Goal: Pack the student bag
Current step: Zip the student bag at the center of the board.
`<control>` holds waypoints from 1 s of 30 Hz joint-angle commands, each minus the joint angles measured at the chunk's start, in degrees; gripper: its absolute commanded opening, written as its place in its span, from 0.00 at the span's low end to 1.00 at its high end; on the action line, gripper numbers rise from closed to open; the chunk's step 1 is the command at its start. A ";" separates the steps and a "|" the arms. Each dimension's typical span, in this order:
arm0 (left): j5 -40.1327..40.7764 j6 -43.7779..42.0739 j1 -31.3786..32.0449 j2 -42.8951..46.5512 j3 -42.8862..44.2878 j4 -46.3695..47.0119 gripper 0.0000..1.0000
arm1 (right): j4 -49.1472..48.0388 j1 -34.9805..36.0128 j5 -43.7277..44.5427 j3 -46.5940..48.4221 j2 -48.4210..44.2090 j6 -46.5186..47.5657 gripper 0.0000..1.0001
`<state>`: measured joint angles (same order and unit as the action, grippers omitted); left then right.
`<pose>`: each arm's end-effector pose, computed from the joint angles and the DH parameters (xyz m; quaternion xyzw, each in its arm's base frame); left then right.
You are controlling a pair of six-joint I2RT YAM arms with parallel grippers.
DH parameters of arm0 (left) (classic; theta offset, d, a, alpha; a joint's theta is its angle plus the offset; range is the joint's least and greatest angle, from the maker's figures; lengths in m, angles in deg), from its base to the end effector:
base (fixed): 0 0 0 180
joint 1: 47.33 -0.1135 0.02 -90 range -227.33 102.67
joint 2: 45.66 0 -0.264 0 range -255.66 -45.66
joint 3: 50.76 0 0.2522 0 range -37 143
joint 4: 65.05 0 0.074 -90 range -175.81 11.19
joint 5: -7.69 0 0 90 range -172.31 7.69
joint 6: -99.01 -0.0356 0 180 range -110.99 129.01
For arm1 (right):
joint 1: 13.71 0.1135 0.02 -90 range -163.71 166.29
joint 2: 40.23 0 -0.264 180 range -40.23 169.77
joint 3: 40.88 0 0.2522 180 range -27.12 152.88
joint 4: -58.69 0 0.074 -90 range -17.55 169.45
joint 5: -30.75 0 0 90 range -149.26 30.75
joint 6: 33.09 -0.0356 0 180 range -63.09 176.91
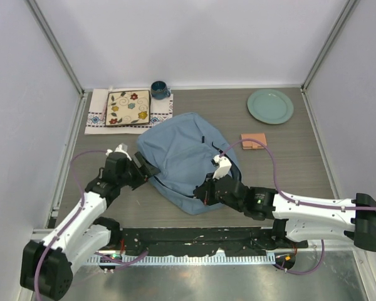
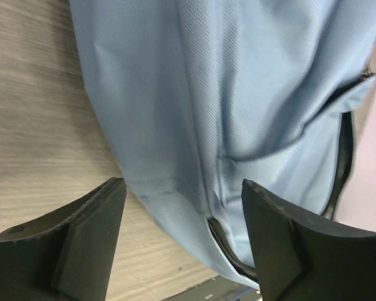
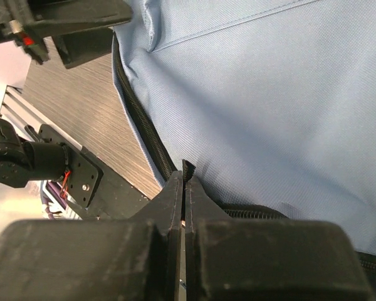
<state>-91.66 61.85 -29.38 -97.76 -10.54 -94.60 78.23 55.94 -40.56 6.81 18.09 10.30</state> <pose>0.1756 -0.0630 0.1977 -0.2404 0.8767 -0.2980 0.2911 0.0880 0.2045 0.2375 -0.0915 0.8542 0.3436 0.3794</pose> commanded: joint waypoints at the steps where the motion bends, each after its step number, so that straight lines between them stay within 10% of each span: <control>1: -4.54 4.63 -0.29 10.33 -1.23 -5.89 0.81 | -5.07 0.31 0.37 -0.97 0.65 -2.52 0.01; 10: -6.22 18.43 0.50 31.15 -8.52 -14.26 0.88 | -8.07 0.84 0.11 -1.50 2.49 -3.05 0.01; 19: 0.45 14.15 2.96 28.46 -3.53 -19.71 0.92 | -8.51 1.02 0.37 -1.77 2.23 -3.40 0.01; 30: 19.71 20.36 27.82 16.15 4.48 -15.77 0.96 | -6.93 1.10 2.22 -1.50 0.74 -4.10 0.01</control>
<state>-82.11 77.79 -9.29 -80.56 -8.34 -113.53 72.83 56.71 -40.82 4.95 20.39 7.02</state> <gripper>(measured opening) 0.959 0.042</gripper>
